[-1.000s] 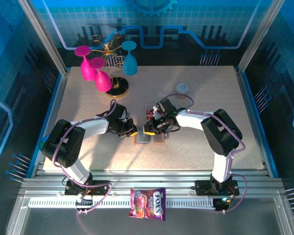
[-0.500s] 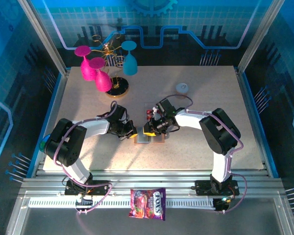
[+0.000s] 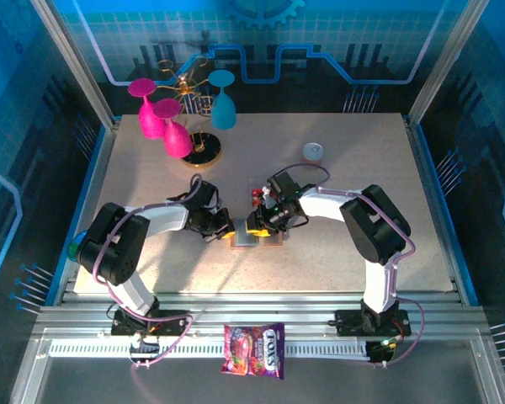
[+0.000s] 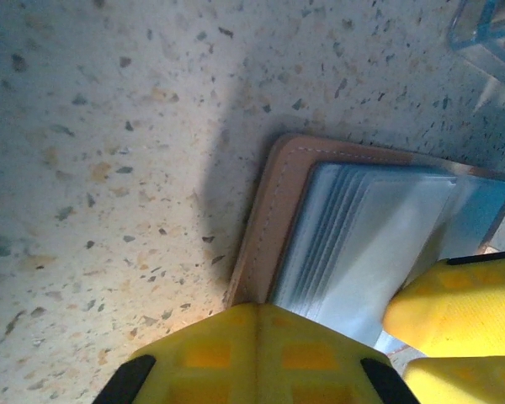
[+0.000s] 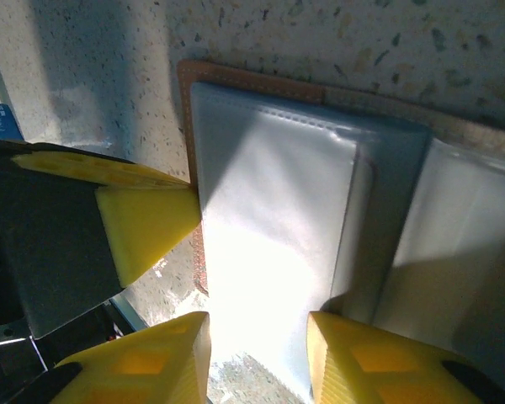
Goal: Take the credit cards out of the card holder
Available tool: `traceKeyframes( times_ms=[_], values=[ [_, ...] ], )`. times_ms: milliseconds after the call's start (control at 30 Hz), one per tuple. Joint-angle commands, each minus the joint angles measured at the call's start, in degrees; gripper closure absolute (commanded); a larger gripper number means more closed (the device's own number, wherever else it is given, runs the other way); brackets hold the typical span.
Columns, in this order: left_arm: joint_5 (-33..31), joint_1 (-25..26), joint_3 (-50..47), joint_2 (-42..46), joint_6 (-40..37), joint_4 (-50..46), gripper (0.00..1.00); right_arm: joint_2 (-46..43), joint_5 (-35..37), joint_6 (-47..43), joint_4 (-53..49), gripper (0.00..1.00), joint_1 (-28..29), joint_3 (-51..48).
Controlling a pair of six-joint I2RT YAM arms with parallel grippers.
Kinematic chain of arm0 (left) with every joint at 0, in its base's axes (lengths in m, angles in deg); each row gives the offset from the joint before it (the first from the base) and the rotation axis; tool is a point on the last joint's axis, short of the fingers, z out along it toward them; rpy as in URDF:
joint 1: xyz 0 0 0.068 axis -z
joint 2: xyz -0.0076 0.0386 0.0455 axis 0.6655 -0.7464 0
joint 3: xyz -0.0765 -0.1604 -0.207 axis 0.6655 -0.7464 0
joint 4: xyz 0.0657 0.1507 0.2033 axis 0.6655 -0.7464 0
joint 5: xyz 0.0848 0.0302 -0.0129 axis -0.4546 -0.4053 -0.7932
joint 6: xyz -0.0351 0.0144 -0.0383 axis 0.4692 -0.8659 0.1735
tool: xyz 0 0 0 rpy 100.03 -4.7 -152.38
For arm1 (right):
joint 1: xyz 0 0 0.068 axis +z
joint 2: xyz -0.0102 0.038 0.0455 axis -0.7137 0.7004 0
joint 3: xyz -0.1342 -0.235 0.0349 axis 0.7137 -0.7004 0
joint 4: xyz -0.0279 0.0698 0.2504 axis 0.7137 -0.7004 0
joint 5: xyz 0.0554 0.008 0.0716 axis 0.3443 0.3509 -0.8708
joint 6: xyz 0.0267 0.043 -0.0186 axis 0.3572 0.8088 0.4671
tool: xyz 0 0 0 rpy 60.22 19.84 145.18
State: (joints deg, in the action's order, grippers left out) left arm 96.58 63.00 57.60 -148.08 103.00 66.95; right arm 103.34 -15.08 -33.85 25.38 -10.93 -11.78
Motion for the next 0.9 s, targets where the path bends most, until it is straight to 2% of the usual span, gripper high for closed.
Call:
traceKeyframes(
  times_ms=[0, 667, 867],
  values=[
    [-0.9, 0.4, 1.5, -1.1, -1.5, -2.3, 0.97, 0.6, 1.2, -1.4, -2.8, 0.63, 1.0, 1.3],
    [-0.9, 0.3, 2.3, -1.7, -1.6, -3.1, 0.96, -0.9, 3.6, -1.7, -4.3, 0.62, 0.5, 0.8],
    [-0.9, 0.3, 3.1, 1.2, -0.8, -3.7, 0.88, -1.2, 2.8, -1.3, -2.8, 0.62, 0.2, -0.1]
  ],
)
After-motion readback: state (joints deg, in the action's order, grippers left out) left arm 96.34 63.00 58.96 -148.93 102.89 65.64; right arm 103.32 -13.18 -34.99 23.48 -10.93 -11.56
